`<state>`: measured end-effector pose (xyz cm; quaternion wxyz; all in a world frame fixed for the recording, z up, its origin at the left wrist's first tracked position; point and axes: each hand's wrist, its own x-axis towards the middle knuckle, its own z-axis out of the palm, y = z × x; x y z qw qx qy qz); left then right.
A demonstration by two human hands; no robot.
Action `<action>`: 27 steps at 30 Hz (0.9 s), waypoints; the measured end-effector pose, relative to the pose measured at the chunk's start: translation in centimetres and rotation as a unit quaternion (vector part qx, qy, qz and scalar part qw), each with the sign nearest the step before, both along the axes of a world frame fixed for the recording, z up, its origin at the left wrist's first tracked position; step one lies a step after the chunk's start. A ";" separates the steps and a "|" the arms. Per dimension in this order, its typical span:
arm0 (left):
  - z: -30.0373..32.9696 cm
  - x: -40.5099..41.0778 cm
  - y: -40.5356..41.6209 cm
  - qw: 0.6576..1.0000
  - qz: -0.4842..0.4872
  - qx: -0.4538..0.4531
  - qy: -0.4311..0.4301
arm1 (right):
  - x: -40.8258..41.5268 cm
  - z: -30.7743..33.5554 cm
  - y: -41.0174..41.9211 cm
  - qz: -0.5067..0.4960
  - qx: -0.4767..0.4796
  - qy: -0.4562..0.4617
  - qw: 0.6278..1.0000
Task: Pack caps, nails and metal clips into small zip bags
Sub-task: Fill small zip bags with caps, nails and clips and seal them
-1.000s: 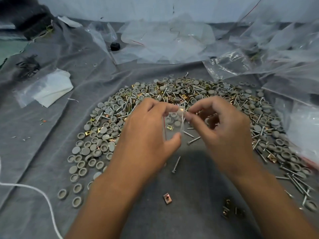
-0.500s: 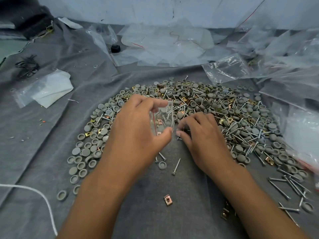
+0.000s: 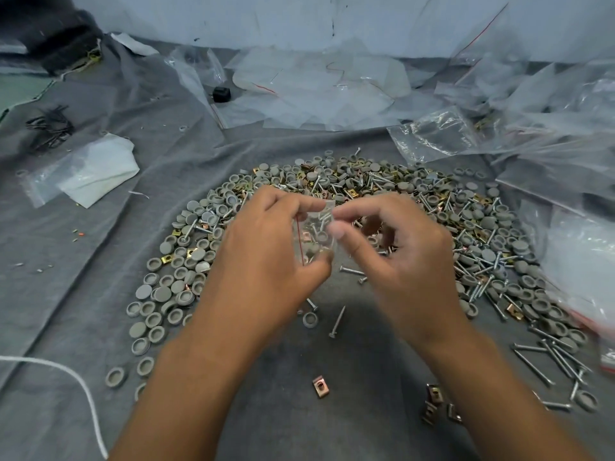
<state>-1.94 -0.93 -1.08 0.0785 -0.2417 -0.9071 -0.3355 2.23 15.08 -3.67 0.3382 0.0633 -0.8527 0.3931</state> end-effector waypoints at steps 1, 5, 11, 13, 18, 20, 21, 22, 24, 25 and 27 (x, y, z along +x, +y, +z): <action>0.0 -0.2 -0.2 1.000 0.004 0.002 0.000 | -0.3 -0.3 0.5 -0.014 -0.005 -0.017 1.000; 0.4 -0.7 -1.2 0.999 0.012 0.030 0.000 | -1.2 -2.5 2.3 -0.046 0.149 -0.148 0.977; 0.8 -0.7 -1.6 0.998 0.026 0.051 0.000 | -2.0 -4.1 1.4 -0.037 0.254 -0.194 0.947; 0.9 -0.4 -1.6 0.999 0.020 0.049 0.003 | -2.4 -4.2 1.1 -0.055 0.268 -0.204 0.940; 1.0 0.2 -1.3 0.999 0.001 0.039 0.008 | -2.5 -4.2 1.1 -0.085 0.255 -0.198 0.943; 1.1 0.2 -1.4 0.999 0.002 0.041 0.010 | -2.6 -4.0 0.9 -0.080 0.255 -0.204 0.942; 1.1 0.2 -1.4 0.999 0.003 0.043 0.010 | -2.6 -4.0 0.7 -0.076 0.254 -0.207 0.942; 1.2 0.2 -1.5 0.999 0.004 0.044 0.010 | -2.6 -3.9 0.6 -0.072 0.251 -0.205 0.943; 1.1 0.2 -1.6 0.999 0.004 0.040 0.008 | -2.5 -3.8 0.5 -0.068 0.212 -0.189 0.956; 1.1 0.2 -1.6 0.999 0.003 0.035 0.007 | -2.4 -3.6 0.5 -0.063 0.172 -0.186 0.965; 1.0 0.2 -1.6 1.000 0.001 0.024 0.007 | -2.2 -2.9 0.5 -0.031 0.058 -0.188 0.980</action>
